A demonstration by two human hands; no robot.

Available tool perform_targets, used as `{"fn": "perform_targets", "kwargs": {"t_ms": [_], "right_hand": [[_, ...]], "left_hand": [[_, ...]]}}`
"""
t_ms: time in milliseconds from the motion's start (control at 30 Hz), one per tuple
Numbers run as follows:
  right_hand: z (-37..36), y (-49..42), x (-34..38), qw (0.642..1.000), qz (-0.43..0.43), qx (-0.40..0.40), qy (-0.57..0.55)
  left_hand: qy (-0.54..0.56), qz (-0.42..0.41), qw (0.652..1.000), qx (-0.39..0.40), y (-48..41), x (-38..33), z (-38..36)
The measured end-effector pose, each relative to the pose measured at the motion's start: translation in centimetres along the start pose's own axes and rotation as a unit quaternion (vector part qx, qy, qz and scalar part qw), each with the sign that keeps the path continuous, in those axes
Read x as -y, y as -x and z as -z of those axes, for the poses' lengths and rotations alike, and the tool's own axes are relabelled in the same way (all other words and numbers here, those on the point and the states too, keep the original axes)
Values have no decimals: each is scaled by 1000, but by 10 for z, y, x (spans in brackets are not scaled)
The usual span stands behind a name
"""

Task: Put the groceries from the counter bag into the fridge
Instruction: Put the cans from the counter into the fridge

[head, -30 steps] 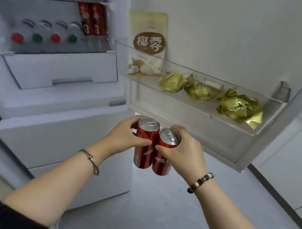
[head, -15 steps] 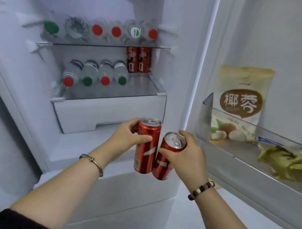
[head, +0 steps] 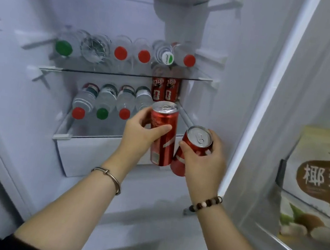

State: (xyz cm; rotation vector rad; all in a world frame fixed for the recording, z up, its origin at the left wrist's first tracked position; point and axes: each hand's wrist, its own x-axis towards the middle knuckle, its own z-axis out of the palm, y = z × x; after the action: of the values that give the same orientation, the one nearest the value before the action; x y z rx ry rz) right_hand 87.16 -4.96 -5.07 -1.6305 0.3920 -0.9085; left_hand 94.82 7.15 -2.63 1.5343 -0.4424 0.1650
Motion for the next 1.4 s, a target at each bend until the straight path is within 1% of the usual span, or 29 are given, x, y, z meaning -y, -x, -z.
{"fn": "perform_targets", "kwargs": {"t_ms": [133,233,533,733,833,967,1267,1400], "right_hand": [[-18,-29,-2,998,31,-45,-34],[-29,-44,-5,995,48,-69,-47],[-48,-69,-6,992,74,-91,-45],[-61,-94,5,993,88,-80,-11],[-69,-106,10,995,77,-69,10],[-79,-117,11,996,66,-54,23],[-85,-128,5,998,51,-26,34],[-84,-125,0,997,32,19,65]], "left_hand": [[-1,-37,998,-48,-29,-2,-8],[0,-46,997,-60,-47,2,-12],[-21,-51,998,-19,-83,24,-16],[-56,-32,998,26,-108,24,-16],[-89,-31,995,38,-118,24,-14],[-126,-39,989,73,-128,23,-15],[-156,-39,983,91,-138,26,-9],[-177,-42,979,96,-144,28,-6]]}}
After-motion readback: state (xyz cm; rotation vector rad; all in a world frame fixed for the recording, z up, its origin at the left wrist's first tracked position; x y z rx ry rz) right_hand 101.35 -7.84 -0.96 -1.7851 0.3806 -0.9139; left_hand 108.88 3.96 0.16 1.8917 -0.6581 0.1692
